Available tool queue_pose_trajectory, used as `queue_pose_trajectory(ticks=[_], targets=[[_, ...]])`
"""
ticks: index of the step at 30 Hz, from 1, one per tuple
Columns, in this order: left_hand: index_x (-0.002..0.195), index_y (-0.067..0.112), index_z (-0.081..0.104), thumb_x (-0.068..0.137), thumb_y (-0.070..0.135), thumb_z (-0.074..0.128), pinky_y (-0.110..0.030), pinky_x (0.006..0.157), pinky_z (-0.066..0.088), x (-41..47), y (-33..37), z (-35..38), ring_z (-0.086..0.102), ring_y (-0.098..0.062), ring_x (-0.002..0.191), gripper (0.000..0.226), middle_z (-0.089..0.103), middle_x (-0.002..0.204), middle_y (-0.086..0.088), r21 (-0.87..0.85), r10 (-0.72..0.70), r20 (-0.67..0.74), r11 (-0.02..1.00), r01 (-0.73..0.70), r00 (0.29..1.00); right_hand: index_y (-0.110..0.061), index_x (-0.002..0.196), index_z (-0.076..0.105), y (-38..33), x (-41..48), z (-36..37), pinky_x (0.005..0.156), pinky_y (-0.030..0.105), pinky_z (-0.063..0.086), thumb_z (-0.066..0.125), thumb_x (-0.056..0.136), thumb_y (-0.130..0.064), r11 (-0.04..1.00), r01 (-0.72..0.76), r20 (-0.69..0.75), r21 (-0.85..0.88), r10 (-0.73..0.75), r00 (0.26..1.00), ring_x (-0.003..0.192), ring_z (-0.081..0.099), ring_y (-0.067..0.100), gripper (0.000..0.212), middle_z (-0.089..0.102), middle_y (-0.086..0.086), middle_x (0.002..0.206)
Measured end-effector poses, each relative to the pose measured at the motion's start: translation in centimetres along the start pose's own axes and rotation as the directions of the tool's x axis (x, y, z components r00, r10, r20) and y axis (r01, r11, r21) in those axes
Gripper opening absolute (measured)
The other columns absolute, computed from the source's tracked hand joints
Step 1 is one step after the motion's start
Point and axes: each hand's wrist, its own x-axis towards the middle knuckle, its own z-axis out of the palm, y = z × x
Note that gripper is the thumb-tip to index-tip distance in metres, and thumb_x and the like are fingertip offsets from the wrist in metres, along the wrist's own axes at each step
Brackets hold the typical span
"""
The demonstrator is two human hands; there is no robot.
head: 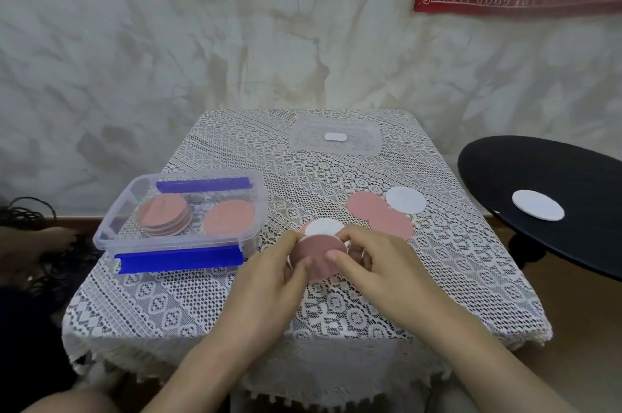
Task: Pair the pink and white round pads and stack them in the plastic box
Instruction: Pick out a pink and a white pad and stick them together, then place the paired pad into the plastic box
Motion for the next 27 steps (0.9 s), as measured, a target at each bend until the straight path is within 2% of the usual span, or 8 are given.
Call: queue_pose_trajectory(ticks=[3, 6, 8, 11, 16, 20, 23, 27], targets=[[0.109, 0.045, 0.056, 0.097, 0.031, 0.053, -0.018, 0.058, 0.042, 0.0, 0.7, -0.4, 0.059, -0.003, 0.072, 0.018, 0.063, 0.086, 0.024, -0.001, 0.04, -0.036, 0.999, -0.041, 0.999, -0.036, 0.099, 0.062, -0.4, -0.1, 0.1, 0.058, 0.034, 0.047, 0.054, 0.1, -0.045, 0.999, 0.041, -0.023, 0.006, -0.041, 0.999, 0.063, 0.059, 0.009, 0.012, 0.065, -0.011, 0.068], [0.111, 0.047, 0.056, 0.098, 0.033, 0.054, -0.014, 0.065, 0.043, 0.0, 0.8, -0.6, 0.06, 0.0, 0.085, 0.019, 0.063, 0.092, 0.028, 0.008, 0.073, -0.074, 0.997, -0.072, 0.995, -0.037, 0.105, 0.062, -0.8, -0.2, 0.2, 0.057, 0.033, 0.047, 0.052, 0.102, -0.043, 0.996, 0.08, -0.041, 0.033, -0.078, 0.996, 0.063, 0.06, 0.01, 0.012, 0.066, -0.009, 0.07], [0.107, 0.043, 0.055, 0.098, 0.032, 0.053, -0.016, 0.061, 0.04, 0.1, 0.3, -0.4, 0.058, -0.001, 0.08, 0.014, 0.062, 0.086, 0.025, 0.027, 0.079, -0.047, 0.997, -0.078, 0.996, -0.035, 0.106, 0.061, -0.7, -0.3, 0.3, 0.057, 0.031, 0.045, 0.049, 0.103, -0.043, 0.994, 0.099, -0.022, -0.048, -0.1, 0.995, 0.064, 0.059, 0.011, 0.014, 0.062, -0.01, 0.068], [0.102, 0.039, 0.053, 0.099, 0.029, 0.053, -0.023, 0.059, 0.036, -0.1, -0.3, 0.2, 0.054, -0.002, 0.075, 0.01, 0.057, 0.077, 0.021, 0.093, 0.081, 0.034, 0.992, -0.083, 0.996, -0.031, 0.098, 0.052, -0.1, -0.4, 0.6, 0.059, 0.033, 0.044, 0.044, 0.105, -0.043, 0.979, 0.083, 0.104, -0.188, -0.064, 0.993, 0.064, 0.055, 0.009, 0.017, 0.059, -0.011, 0.071], [0.098, 0.041, 0.051, 0.099, 0.025, 0.053, -0.017, 0.061, 0.037, -0.1, 0.2, -0.3, 0.055, -0.001, 0.079, 0.016, 0.057, 0.082, 0.024, 0.083, 0.128, -0.038, 0.989, -0.124, 0.991, -0.033, 0.105, 0.056, -0.7, -0.6, 0.4, 0.058, 0.023, 0.038, 0.045, 0.105, -0.037, 0.985, 0.113, -0.001, -0.128, -0.114, 0.993, 0.067, 0.054, 0.007, 0.011, 0.055, -0.016, 0.071], [0.095, 0.049, 0.042, 0.1, 0.027, 0.052, -0.023, 0.06, 0.035, -0.2, -0.7, 0.3, 0.054, -0.001, 0.077, 0.025, 0.056, 0.079, 0.021, 0.108, 0.083, 0.013, 0.991, -0.084, 0.996, -0.031, 0.092, 0.046, -0.5, -0.5, 1.2, 0.063, 0.035, 0.045, 0.041, 0.106, -0.04, 0.969, 0.098, 0.099, -0.228, -0.077, 0.992, 0.067, 0.053, 0.01, 0.017, 0.056, -0.011, 0.077], [0.089, 0.047, 0.042, 0.1, 0.031, 0.052, -0.022, 0.055, 0.035, -0.3, -0.6, -0.3, 0.054, -0.006, 0.069, 0.022, 0.057, 0.076, 0.017, 0.055, 0.068, -0.023, 0.996, -0.066, 0.997, -0.033, 0.099, 0.055, -1.0, -0.2, 1.0, 0.057, 0.028, 0.043, 0.044, 0.105, -0.041, 0.985, 0.094, 0.046, -0.142, -0.088, 0.995, 0.066, 0.056, 0.009, 0.014, 0.058, -0.014, 0.073], [0.092, 0.035, 0.051, 0.098, 0.035, 0.053, -0.024, 0.053, 0.037, -0.3, -0.7, -2.0, 0.049, -0.009, 0.057, 0.007, 0.057, 0.07, 0.013, -0.075, 0.028, -0.104, 0.997, -0.036, 0.994, -0.037, 0.11, 0.058, -2.1, 0.8, 1.4, 0.056, 0.025, 0.044, 0.05, 0.103, -0.041, 0.994, 0.11, -0.028, 0.013, -0.109, 0.994, 0.065, 0.06, 0.009, 0.011, 0.063, -0.016, 0.073]])
